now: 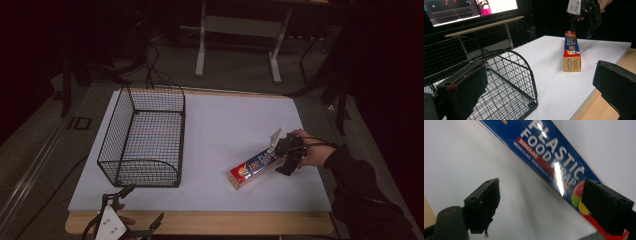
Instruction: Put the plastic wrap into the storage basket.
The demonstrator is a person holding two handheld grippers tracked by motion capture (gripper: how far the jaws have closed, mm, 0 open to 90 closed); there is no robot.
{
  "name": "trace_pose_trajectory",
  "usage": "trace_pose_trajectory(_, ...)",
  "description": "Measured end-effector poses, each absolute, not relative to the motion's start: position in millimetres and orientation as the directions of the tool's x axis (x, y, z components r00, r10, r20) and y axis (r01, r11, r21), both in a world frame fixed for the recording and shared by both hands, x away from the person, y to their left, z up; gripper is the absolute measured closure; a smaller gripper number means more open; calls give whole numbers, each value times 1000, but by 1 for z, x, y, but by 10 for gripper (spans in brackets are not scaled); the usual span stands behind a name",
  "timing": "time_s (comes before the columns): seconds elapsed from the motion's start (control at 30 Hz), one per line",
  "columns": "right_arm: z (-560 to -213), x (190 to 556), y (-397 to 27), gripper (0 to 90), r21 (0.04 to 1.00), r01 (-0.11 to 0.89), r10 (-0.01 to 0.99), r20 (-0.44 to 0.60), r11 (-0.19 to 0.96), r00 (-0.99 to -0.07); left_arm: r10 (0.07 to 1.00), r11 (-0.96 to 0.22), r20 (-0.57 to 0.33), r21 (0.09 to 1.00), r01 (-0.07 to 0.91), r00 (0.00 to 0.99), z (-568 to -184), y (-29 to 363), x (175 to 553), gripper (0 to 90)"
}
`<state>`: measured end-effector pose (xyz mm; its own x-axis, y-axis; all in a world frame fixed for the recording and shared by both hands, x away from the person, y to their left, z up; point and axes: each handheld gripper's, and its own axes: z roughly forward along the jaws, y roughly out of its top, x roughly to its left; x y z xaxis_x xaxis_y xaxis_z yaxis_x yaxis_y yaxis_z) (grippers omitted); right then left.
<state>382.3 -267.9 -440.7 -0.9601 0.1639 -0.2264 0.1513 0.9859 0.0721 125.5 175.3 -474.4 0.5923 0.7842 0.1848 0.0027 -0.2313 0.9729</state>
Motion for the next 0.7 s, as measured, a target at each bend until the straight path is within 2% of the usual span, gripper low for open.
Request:
trace_pose_trajectory(0.5,-464,400,-243,122,-45,-37,-47,-249,998,-967,819,-206,161,978,20,551,-476,179,117,0)
trace_pose_trajectory(0.7,-468,409,-238,163,-27,-116,-119,-198,993,-973,847,-187,141,982,39,513,-476,184,112,1)
